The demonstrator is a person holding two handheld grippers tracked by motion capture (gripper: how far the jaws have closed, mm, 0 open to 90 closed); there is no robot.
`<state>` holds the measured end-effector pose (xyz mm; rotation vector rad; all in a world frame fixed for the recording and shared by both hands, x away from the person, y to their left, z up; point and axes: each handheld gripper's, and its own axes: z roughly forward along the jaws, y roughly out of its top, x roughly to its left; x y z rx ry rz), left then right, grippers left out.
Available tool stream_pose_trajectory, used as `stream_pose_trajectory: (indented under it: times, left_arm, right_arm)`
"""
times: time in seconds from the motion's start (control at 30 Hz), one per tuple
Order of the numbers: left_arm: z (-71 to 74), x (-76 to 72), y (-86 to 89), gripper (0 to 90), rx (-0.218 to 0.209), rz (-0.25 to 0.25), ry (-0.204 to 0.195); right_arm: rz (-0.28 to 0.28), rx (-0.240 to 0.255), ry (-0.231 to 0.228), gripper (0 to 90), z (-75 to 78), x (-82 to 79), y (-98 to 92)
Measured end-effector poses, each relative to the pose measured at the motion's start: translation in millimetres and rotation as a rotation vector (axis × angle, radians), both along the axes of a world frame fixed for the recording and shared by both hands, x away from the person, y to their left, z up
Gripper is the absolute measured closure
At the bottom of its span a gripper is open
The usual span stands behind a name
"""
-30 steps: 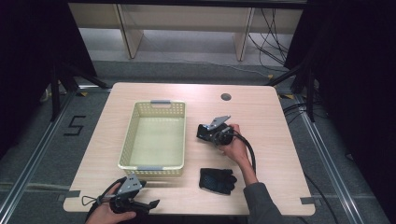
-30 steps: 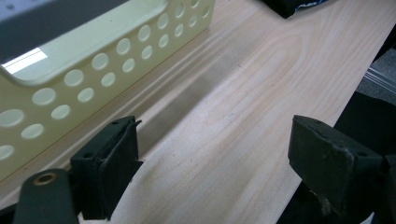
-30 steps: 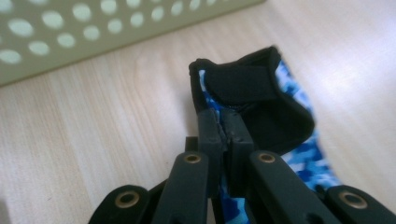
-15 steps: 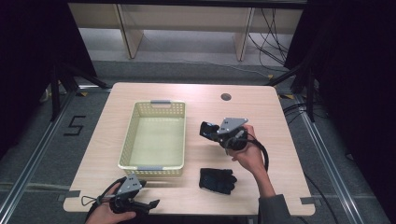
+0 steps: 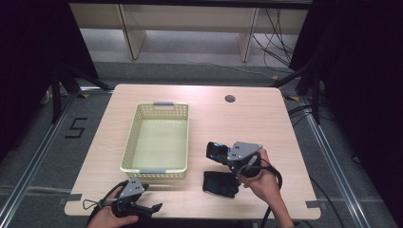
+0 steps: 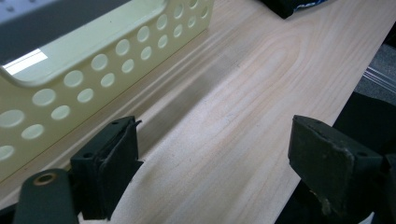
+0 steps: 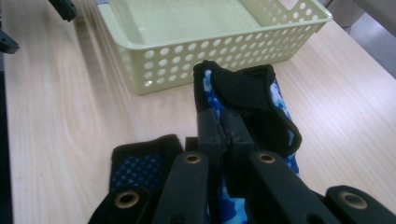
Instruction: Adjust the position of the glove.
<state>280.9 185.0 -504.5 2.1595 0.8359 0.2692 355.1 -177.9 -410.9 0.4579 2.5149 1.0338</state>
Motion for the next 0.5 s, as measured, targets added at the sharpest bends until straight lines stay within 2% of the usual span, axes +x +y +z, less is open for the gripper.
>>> stream_pose_trajectory:
  times: [0.13, 0.17, 0.33, 0.4, 0.47, 0.5]
  left_arm:
    - [-0.2, -1.0, -1.4, 16.0, -0.017, 0.007, 0.013]
    - [0.1, 0.2, -0.3, 16.0, 0.004, -0.004, -0.003]
    - [0.2, 0.3, 0.2, 16.0, 0.004, -0.004, -0.002]
    - [-1.2, -1.6, -1.8, 16.0, -0.028, 0.012, 0.013]
    - [-0.2, -1.8, -1.6, 16.0, -0.020, 0.009, 0.014]
    - [-0.2, -1.6, -1.7, 16.0, -0.021, 0.008, 0.013]
  right_arm:
    - [0.010, -0.001, 0.015, 88.6, -4.6, -8.2, 0.1]
    - [0.020, -0.008, 0.015, 88.6, -7.7, -11.2, 1.1]
    - [0.029, -0.012, 0.034, 88.6, -12.4, -16.1, 2.0]
    - [0.034, -0.014, 0.041, 88.5, -15.6, -20.8, 2.2]
    - [0.023, -0.023, 0.047, 88.5, -18.6, -25.3, 2.7]
    - [0.036, -0.029, 0.048, 88.5, -20.0, -25.7, 2.9]
